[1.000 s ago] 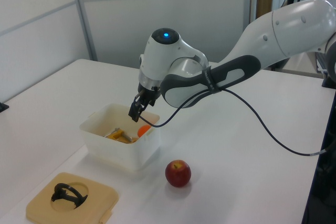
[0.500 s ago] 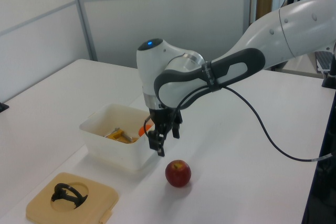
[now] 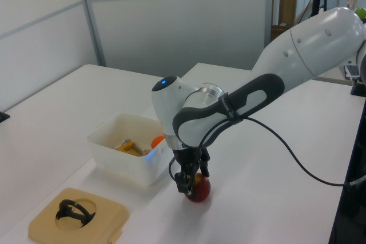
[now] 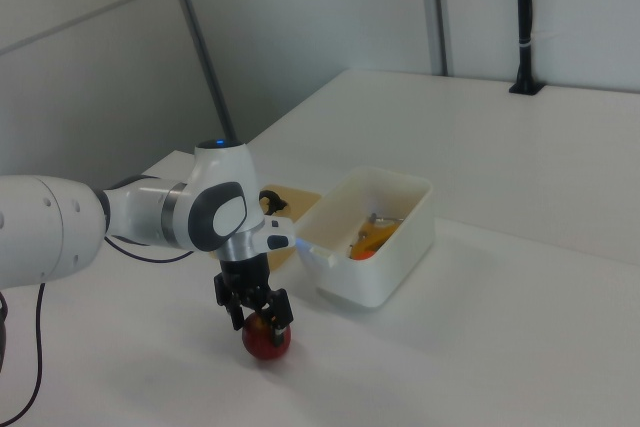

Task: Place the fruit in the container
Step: 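Lift the red apple and lower it into the white box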

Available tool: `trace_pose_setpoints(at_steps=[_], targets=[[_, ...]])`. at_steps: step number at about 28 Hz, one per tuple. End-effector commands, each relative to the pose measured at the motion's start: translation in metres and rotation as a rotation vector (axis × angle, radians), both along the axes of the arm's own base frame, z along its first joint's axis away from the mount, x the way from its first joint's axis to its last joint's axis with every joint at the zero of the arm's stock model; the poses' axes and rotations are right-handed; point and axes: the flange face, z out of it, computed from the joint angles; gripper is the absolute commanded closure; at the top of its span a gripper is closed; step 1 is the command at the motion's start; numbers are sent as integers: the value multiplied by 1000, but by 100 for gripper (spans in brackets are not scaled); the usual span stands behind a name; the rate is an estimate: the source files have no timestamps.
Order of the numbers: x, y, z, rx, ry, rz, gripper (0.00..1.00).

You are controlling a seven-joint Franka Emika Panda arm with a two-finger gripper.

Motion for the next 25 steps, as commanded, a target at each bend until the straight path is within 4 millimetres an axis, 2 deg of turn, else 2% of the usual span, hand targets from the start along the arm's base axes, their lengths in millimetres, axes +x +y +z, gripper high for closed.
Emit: trace_pose_setpoints(at_steps=[1, 3, 6, 10, 11, 17, 21, 25], targets=[[-3, 4, -1, 1, -20, 33, 27], [-2, 5, 2, 2, -25, 35, 46], [-1, 5, 15, 2, -45, 34, 62], [10, 4, 56, 8, -116, 26, 63], [14, 4, 74, 10, -151, 26, 62], [34, -3, 125, -24, -259, 34, 62], [42, -5, 137, -94, -312, 73, 62], [59, -11, 151, -103, -388, 77, 62]])
